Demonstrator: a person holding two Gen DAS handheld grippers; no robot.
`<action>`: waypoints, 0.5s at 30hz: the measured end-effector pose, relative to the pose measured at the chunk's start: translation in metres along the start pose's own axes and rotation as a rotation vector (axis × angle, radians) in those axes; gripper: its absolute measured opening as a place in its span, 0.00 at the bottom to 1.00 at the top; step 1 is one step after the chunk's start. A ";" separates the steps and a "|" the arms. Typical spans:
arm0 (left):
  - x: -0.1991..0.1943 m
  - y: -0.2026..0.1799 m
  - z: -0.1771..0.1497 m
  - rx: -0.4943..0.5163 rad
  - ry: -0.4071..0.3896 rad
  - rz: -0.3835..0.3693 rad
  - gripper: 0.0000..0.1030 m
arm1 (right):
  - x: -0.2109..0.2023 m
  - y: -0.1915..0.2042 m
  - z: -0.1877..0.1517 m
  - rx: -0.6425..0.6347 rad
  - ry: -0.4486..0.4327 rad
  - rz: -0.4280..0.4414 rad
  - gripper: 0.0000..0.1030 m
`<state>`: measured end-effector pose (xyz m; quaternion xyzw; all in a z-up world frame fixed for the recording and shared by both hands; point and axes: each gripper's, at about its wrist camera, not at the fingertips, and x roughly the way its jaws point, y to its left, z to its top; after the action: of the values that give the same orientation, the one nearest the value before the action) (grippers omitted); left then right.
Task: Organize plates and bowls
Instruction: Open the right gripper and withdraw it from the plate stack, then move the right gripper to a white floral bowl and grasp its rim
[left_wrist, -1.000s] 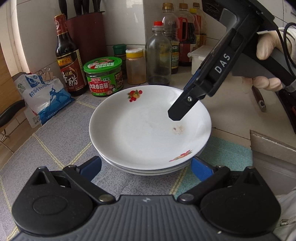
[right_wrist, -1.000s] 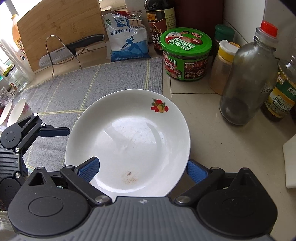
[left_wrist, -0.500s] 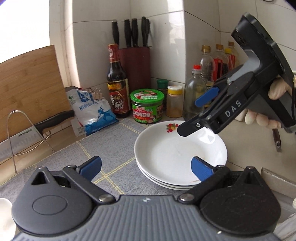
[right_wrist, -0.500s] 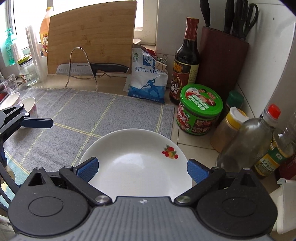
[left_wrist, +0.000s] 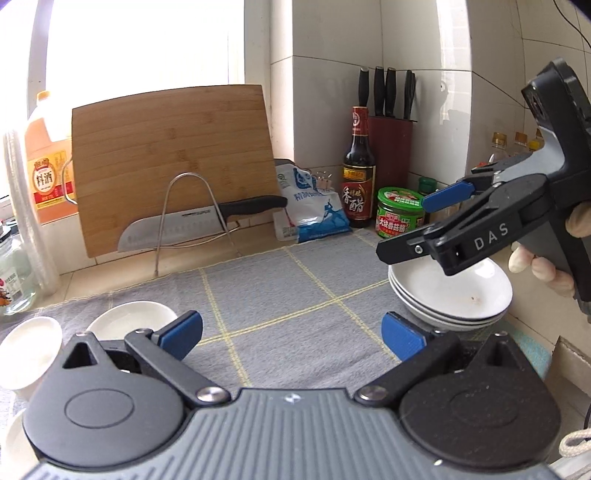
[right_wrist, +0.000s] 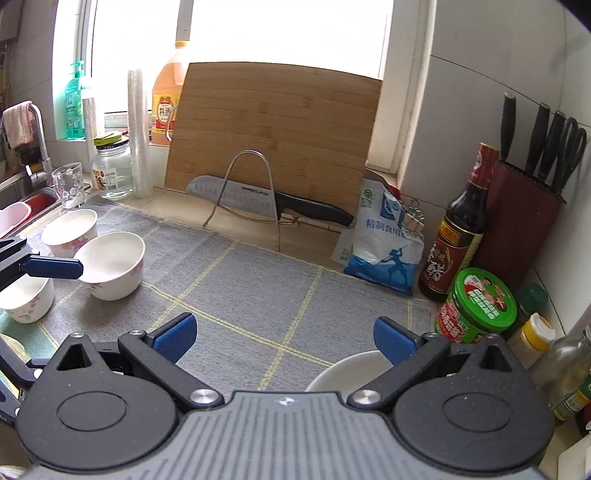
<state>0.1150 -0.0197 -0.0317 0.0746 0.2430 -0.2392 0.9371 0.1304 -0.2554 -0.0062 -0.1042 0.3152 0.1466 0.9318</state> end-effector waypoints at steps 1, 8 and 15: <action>-0.009 0.008 -0.003 0.008 -0.004 0.012 1.00 | 0.002 0.010 0.002 0.001 0.006 0.007 1.00; -0.048 0.063 -0.029 -0.049 0.031 0.055 1.00 | 0.014 0.085 0.006 0.019 0.029 0.093 1.00; -0.081 0.108 -0.063 -0.047 0.083 0.146 1.00 | 0.031 0.142 0.010 0.020 0.047 0.156 1.00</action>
<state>0.0786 0.1248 -0.0445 0.0800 0.2810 -0.1610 0.9427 0.1110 -0.1137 -0.0321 -0.0733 0.3458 0.2129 0.9109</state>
